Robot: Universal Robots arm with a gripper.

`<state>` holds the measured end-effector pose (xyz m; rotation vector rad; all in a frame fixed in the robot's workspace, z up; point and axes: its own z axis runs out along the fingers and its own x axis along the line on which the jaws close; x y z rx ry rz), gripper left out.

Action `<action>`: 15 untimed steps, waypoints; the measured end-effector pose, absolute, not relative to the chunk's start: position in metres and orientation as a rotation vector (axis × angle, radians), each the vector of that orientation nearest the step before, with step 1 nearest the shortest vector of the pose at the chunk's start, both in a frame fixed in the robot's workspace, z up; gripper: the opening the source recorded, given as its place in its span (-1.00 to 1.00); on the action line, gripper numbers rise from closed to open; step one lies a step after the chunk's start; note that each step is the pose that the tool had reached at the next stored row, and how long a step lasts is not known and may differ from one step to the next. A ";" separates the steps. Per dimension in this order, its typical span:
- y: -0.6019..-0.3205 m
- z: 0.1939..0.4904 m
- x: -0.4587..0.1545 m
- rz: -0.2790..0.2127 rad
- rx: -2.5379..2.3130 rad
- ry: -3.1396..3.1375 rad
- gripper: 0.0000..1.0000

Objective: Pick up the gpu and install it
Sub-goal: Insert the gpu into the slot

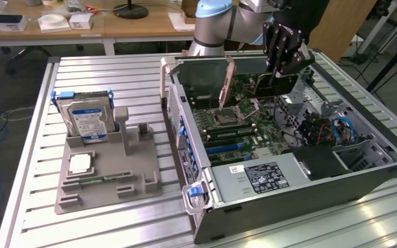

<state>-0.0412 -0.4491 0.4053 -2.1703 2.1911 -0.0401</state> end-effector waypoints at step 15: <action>-0.449 0.398 -0.044 -0.053 -2.154 2.214 -0.47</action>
